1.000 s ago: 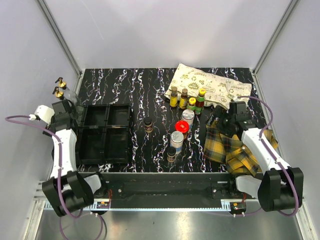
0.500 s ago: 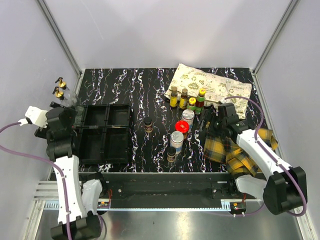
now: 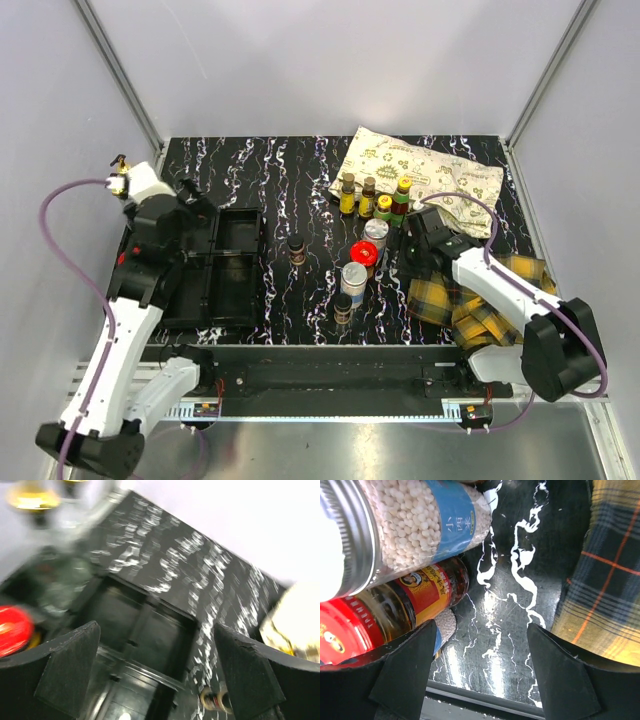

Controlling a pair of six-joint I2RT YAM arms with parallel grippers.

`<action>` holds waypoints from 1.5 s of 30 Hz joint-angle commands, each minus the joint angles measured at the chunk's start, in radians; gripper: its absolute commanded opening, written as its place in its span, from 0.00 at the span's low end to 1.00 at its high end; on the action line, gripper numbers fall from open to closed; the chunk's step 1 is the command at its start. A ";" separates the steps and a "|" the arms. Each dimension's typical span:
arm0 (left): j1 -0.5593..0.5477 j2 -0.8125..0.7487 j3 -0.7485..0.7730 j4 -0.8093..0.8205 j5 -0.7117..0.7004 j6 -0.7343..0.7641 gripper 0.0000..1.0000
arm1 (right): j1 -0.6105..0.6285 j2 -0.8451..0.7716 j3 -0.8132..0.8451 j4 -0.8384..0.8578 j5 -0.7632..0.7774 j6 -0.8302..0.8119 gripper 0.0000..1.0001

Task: Organize the condiment bottles
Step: Pick up the bottle from the center of the board.

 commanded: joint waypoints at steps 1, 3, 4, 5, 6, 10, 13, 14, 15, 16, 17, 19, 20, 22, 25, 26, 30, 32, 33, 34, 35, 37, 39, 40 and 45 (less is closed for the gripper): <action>-0.126 0.061 0.058 0.102 0.091 0.121 0.99 | 0.030 0.016 0.019 0.071 0.055 0.045 0.81; -0.185 0.098 0.052 0.127 0.168 0.133 0.99 | 0.045 0.016 0.007 0.103 0.057 0.066 0.81; -0.202 0.112 0.047 0.161 0.202 0.145 0.99 | 0.050 0.012 -0.001 0.120 0.092 0.074 0.81; -0.228 0.124 0.043 0.178 0.258 0.149 0.99 | 0.058 0.009 -0.018 0.155 0.103 0.086 0.81; -0.239 0.152 0.037 0.207 0.286 0.158 0.99 | 0.061 0.004 -0.027 0.177 0.112 0.106 0.80; -0.291 0.223 0.043 0.258 0.424 0.182 0.99 | 0.067 -0.007 -0.067 0.269 0.126 0.138 0.80; -0.339 0.272 0.053 0.288 0.466 0.210 0.99 | 0.070 0.008 -0.073 0.312 0.108 0.141 0.80; -0.360 0.295 0.053 0.299 0.496 0.218 0.99 | 0.070 0.016 -0.073 0.330 0.102 0.141 0.80; -0.370 0.307 0.055 0.314 0.515 0.227 0.99 | 0.072 0.027 -0.073 0.339 0.097 0.141 0.80; -0.379 0.319 0.055 0.323 0.553 0.230 0.99 | 0.073 0.031 -0.075 0.349 0.083 0.143 0.80; -0.391 0.345 0.057 0.331 0.572 0.232 0.99 | 0.075 0.038 -0.076 0.372 0.075 0.146 0.80; -0.406 0.373 0.060 0.353 0.621 0.232 0.99 | 0.079 0.051 -0.081 0.396 0.065 0.154 0.80; -0.417 0.402 0.063 0.356 0.635 0.235 0.99 | 0.079 0.058 -0.082 0.419 0.062 0.157 0.80; -0.436 0.433 0.079 0.357 0.664 0.236 0.99 | 0.084 0.077 -0.081 0.451 0.013 0.167 0.80; -0.462 0.491 0.101 0.357 0.699 0.242 0.99 | 0.090 0.108 -0.073 0.462 -0.010 0.172 0.80; -0.468 0.515 0.109 0.357 0.705 0.244 0.99 | 0.093 0.116 -0.072 0.464 -0.017 0.172 0.80; -0.506 0.568 0.124 0.356 0.710 0.262 0.99 | 0.093 0.111 -0.084 0.461 0.000 0.183 0.80; -0.528 0.597 0.136 0.353 0.713 0.267 0.99 | 0.093 0.093 -0.104 0.458 0.016 0.193 0.80; -0.534 0.606 0.141 0.351 0.714 0.273 0.99 | 0.093 0.073 -0.109 0.455 0.032 0.196 0.80; -0.551 0.623 0.147 0.348 0.714 0.277 0.98 | 0.093 0.061 -0.116 0.436 0.043 0.201 0.81; -0.560 0.632 0.162 0.342 0.711 0.284 0.98 | 0.092 0.049 -0.118 0.424 0.055 0.209 0.81; -0.586 0.652 0.179 0.321 0.686 0.300 0.96 | 0.093 0.016 -0.121 0.390 0.091 0.213 0.81; -0.601 0.681 0.201 0.296 0.659 0.310 0.95 | 0.093 -0.014 -0.124 0.369 0.117 0.220 0.82; -0.614 0.692 0.207 0.288 0.635 0.311 0.94 | 0.095 -0.024 -0.127 0.349 0.124 0.221 0.82; -0.632 0.753 0.253 0.221 0.511 0.284 0.93 | 0.093 -0.079 -0.127 0.297 0.167 0.216 0.84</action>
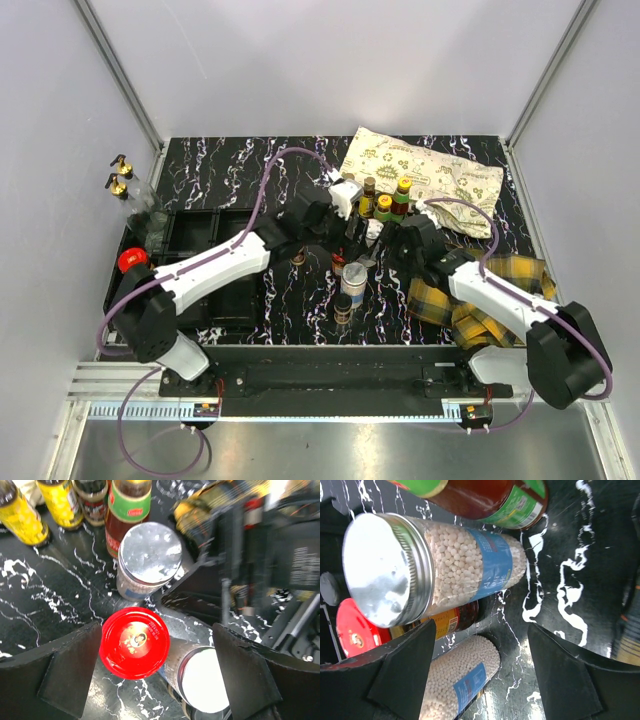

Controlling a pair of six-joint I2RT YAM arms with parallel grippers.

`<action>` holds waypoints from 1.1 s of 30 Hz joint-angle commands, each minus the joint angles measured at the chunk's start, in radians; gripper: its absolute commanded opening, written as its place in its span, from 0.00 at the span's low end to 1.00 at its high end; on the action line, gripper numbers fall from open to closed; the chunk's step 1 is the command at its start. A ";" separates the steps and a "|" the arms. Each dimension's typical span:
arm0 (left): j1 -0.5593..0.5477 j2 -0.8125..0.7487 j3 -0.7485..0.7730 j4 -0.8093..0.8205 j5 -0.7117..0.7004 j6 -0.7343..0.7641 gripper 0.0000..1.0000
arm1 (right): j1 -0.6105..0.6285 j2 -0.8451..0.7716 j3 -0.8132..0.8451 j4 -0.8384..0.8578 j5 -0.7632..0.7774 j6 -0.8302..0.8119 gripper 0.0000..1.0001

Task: Organize the condiment bottles
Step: Pick up the bottle from the center of the board.

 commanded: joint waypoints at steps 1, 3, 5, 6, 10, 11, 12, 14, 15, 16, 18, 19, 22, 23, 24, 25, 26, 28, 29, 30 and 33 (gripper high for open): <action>-0.010 0.049 0.075 -0.058 -0.142 -0.005 0.93 | 0.008 -0.063 0.001 -0.060 0.077 0.010 0.84; -0.013 0.061 0.098 -0.094 -0.176 -0.018 0.93 | 0.008 -0.081 0.002 -0.074 0.086 0.009 0.84; -0.019 0.077 0.114 -0.117 -0.221 -0.025 0.93 | 0.008 -0.100 -0.001 -0.088 0.095 0.009 0.84; -0.024 0.083 0.117 -0.117 -0.245 -0.028 0.92 | 0.008 -0.104 -0.002 -0.097 0.103 0.009 0.85; -0.028 0.100 0.117 -0.117 -0.242 -0.027 0.92 | 0.008 -0.123 -0.007 -0.109 0.117 0.006 0.85; -0.030 0.103 0.117 -0.117 -0.236 -0.027 0.92 | 0.008 -0.126 -0.008 -0.111 0.121 0.006 0.86; -0.030 0.109 0.117 -0.118 -0.228 -0.025 0.92 | 0.008 -0.126 -0.008 -0.117 0.123 0.006 0.86; -0.033 0.115 0.117 -0.118 -0.215 -0.027 0.92 | 0.008 -0.127 -0.011 -0.118 0.124 0.006 0.86; -0.033 0.122 0.117 -0.118 -0.202 -0.028 0.91 | 0.008 -0.127 -0.013 -0.121 0.124 0.009 0.86; -0.033 0.124 0.118 -0.118 -0.196 -0.030 0.91 | 0.008 -0.127 -0.013 -0.122 0.124 0.007 0.86; -0.034 0.129 0.118 -0.117 -0.184 -0.030 0.91 | 0.008 -0.127 -0.016 -0.125 0.124 0.009 0.86; -0.036 0.130 0.118 -0.118 -0.182 -0.032 0.91 | 0.008 -0.127 -0.016 -0.123 0.124 0.010 0.86; -0.036 0.142 0.118 -0.120 -0.188 -0.035 0.90 | 0.008 -0.124 -0.019 -0.125 0.127 0.009 0.87; -0.036 0.147 0.118 -0.120 -0.191 -0.035 0.88 | 0.010 -0.124 -0.019 -0.126 0.127 0.009 0.87; -0.036 0.153 0.118 -0.120 -0.195 -0.036 0.88 | 0.008 -0.121 -0.019 -0.125 0.126 0.009 0.87; -0.036 0.156 0.118 -0.124 -0.196 -0.039 0.87 | 0.008 -0.121 -0.019 -0.125 0.127 0.010 0.87; -0.036 0.159 0.118 -0.126 -0.196 -0.039 0.84 | 0.008 -0.121 -0.019 -0.125 0.126 0.009 0.87; -0.036 0.166 0.120 -0.128 -0.196 -0.041 0.82 | 0.008 -0.118 -0.019 -0.128 0.130 0.010 0.87; -0.036 0.167 0.122 -0.131 -0.199 -0.041 0.81 | 0.008 -0.117 -0.019 -0.128 0.133 0.010 0.87; -0.036 0.167 0.122 -0.131 -0.202 -0.041 0.77 | 0.008 -0.115 -0.019 -0.126 0.133 0.010 0.87; -0.037 0.166 0.122 -0.141 -0.211 -0.039 0.73 | 0.008 -0.109 -0.016 -0.126 0.133 0.009 0.87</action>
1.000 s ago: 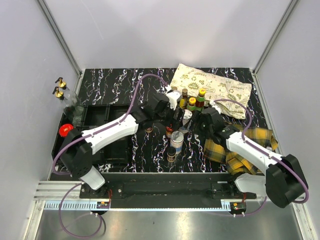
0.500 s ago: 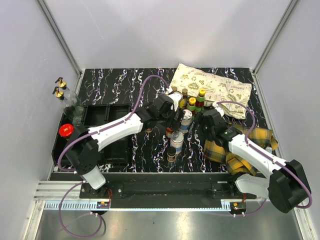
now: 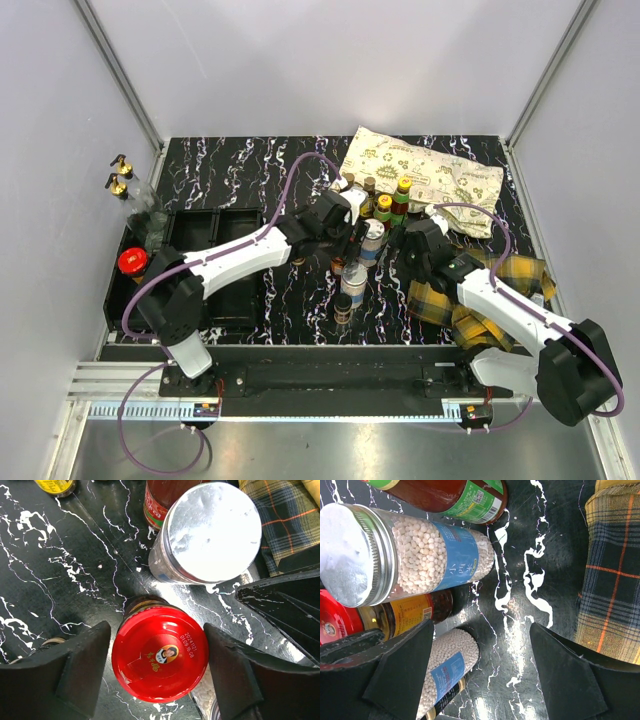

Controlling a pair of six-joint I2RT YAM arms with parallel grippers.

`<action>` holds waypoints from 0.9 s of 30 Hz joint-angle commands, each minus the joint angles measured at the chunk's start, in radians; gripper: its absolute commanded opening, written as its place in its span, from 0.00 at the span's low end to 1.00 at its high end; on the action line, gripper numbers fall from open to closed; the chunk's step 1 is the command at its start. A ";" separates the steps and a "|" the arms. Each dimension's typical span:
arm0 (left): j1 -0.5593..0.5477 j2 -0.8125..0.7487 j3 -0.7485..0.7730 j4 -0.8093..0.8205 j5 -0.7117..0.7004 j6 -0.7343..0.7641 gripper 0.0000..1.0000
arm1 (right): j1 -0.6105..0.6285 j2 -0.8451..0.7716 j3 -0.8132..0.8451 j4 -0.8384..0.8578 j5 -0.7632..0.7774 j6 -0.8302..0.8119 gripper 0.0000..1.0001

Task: Organize the condiment bottles
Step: Pick up the bottle from the center of the board.

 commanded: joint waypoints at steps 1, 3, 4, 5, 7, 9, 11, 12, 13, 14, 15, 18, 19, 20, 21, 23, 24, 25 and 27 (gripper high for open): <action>-0.004 0.007 0.038 -0.005 -0.021 0.001 0.71 | 0.008 0.000 0.005 -0.001 0.042 0.008 0.87; -0.004 0.006 0.041 -0.013 -0.028 0.001 0.69 | 0.008 0.003 0.008 0.002 0.042 0.005 0.88; -0.004 0.006 0.041 -0.017 -0.031 0.001 0.65 | 0.008 0.006 0.008 0.001 0.042 0.005 0.87; -0.004 0.004 0.044 -0.019 -0.041 0.001 0.60 | 0.008 0.006 0.010 0.001 0.042 0.005 0.87; -0.005 0.004 0.052 -0.034 -0.056 -0.002 0.45 | 0.008 0.009 0.011 -0.001 0.043 0.004 0.88; -0.004 0.009 0.064 -0.047 -0.085 -0.002 0.35 | 0.007 0.009 0.013 0.001 0.043 0.004 0.88; -0.005 0.015 0.072 -0.065 -0.128 -0.004 0.26 | 0.008 0.007 0.011 -0.001 0.045 0.004 0.88; -0.004 0.018 0.082 -0.071 -0.142 -0.005 0.23 | 0.007 0.009 0.011 -0.003 0.043 0.002 0.88; -0.004 0.021 0.090 -0.088 -0.157 -0.007 0.18 | 0.008 0.007 0.010 -0.003 0.045 0.002 0.88; -0.004 0.026 0.102 -0.096 -0.189 -0.008 0.07 | 0.007 0.006 0.011 -0.003 0.043 0.001 0.88; -0.004 0.026 0.107 -0.109 -0.205 -0.011 0.01 | 0.008 0.006 0.010 -0.001 0.043 0.004 0.88; -0.004 0.013 0.115 -0.117 -0.260 -0.013 0.00 | 0.008 0.004 0.008 -0.004 0.045 0.004 0.88; -0.004 0.009 0.116 -0.117 -0.269 -0.013 0.00 | 0.008 0.004 0.008 -0.004 0.045 0.004 0.88; -0.004 -0.005 0.118 -0.119 -0.281 -0.013 0.00 | 0.008 0.006 0.006 -0.004 0.045 0.004 0.88; -0.004 -0.011 0.121 -0.119 -0.285 -0.013 0.00 | 0.008 0.004 0.005 -0.004 0.045 0.004 0.88; -0.004 -0.033 0.128 -0.117 -0.283 -0.013 0.00 | 0.008 0.003 0.003 -0.006 0.046 0.005 0.88; -0.002 -0.039 0.132 -0.119 -0.280 -0.013 0.00 | 0.008 0.004 0.003 -0.006 0.046 0.005 0.88; -0.004 -0.054 0.135 -0.117 -0.272 -0.013 0.00 | 0.008 0.003 0.003 -0.004 0.046 0.005 0.88; -0.002 -0.071 0.141 -0.119 -0.262 -0.015 0.00 | 0.008 0.000 0.003 -0.004 0.046 0.007 0.88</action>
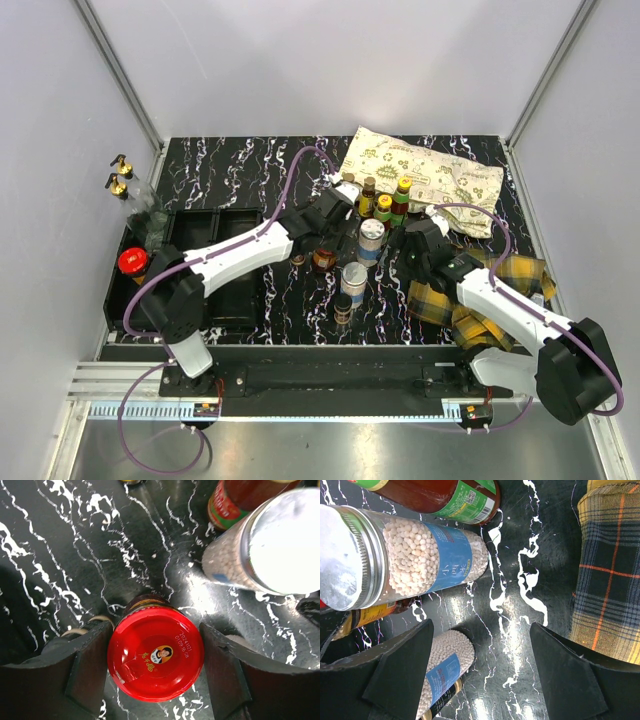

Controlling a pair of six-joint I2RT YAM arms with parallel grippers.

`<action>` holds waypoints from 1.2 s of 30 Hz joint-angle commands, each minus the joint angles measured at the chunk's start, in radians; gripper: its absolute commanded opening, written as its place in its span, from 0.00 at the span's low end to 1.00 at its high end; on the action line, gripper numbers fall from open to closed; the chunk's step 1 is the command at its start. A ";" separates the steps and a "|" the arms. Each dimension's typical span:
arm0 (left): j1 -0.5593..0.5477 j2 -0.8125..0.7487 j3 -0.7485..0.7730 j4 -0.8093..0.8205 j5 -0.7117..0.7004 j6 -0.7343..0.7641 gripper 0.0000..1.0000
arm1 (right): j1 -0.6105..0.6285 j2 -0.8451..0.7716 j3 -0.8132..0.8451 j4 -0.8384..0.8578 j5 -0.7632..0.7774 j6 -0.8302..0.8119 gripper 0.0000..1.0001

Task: Organize the condiment bottles
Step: Pick up the bottle from the center of the board, then place the bottle in the storage box.

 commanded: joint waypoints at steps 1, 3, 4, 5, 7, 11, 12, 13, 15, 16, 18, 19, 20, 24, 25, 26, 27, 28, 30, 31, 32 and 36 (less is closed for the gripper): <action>0.000 -0.107 0.072 0.018 -0.034 0.004 0.00 | 0.008 -0.006 0.003 0.004 0.031 0.007 0.88; 0.000 -0.127 0.075 0.017 -0.023 0.002 0.00 | 0.008 -0.009 0.002 0.004 0.031 0.005 0.88; 0.002 -0.152 0.075 0.017 -0.011 0.001 0.00 | 0.008 -0.012 0.000 0.004 0.034 0.005 0.88; 0.000 -0.162 0.075 0.017 -0.004 0.001 0.00 | 0.008 -0.012 0.000 0.002 0.034 0.005 0.88; 0.000 -0.195 0.075 0.017 0.016 0.001 0.00 | 0.008 -0.015 -0.001 0.004 0.036 0.005 0.88; 0.000 -0.250 0.077 0.012 0.043 0.005 0.00 | 0.008 -0.018 -0.003 0.002 0.036 0.004 0.88; 0.000 -0.259 0.077 0.008 0.046 0.005 0.00 | 0.008 -0.024 -0.003 0.002 0.036 0.004 0.88; 0.002 -0.280 0.078 0.003 0.046 0.005 0.00 | 0.008 -0.027 -0.004 0.002 0.039 0.002 0.88; 0.002 -0.301 0.081 -0.012 0.038 0.001 0.00 | 0.007 -0.038 -0.006 -0.001 0.039 0.002 0.88; 0.000 -0.325 0.081 -0.022 0.023 -0.002 0.00 | 0.007 -0.041 -0.009 -0.002 0.039 -0.001 0.88; 0.002 -0.350 0.080 -0.045 0.001 -0.015 0.00 | 0.007 -0.053 -0.012 -0.001 0.040 0.001 0.89; 0.002 -0.376 0.078 -0.052 -0.019 -0.019 0.00 | 0.007 -0.057 -0.016 -0.002 0.040 -0.001 0.89; 0.002 -0.389 0.078 -0.074 -0.028 -0.022 0.00 | 0.008 -0.061 -0.018 -0.001 0.042 -0.002 0.89; 0.000 -0.478 0.071 -0.135 -0.092 -0.053 0.00 | 0.007 -0.079 -0.027 -0.001 0.042 -0.008 0.89; 0.002 -0.494 0.065 -0.149 -0.126 -0.058 0.00 | 0.007 -0.084 -0.029 -0.002 0.043 -0.008 0.89; 0.000 -0.509 0.060 -0.170 -0.144 -0.068 0.00 | 0.007 -0.084 -0.030 -0.001 0.045 -0.010 0.90; 0.000 -0.537 0.054 -0.183 -0.167 -0.073 0.00 | 0.007 -0.087 -0.030 -0.002 0.045 -0.011 0.90; 0.002 -0.551 0.043 -0.195 -0.216 -0.082 0.00 | 0.008 -0.089 -0.030 -0.002 0.045 -0.014 0.90; 0.005 -0.584 0.034 -0.235 -0.259 -0.104 0.00 | 0.007 -0.089 -0.027 -0.002 0.050 -0.024 0.90; 0.011 -0.594 0.026 -0.246 -0.296 -0.111 0.00 | 0.007 -0.089 -0.027 -0.002 0.051 -0.024 0.90; 0.016 -0.603 0.020 -0.267 -0.313 -0.119 0.00 | 0.007 -0.086 -0.026 -0.002 0.047 -0.030 0.90; 0.063 -0.640 -0.006 -0.310 -0.381 -0.165 0.00 | 0.007 -0.067 -0.015 -0.002 0.045 -0.047 0.91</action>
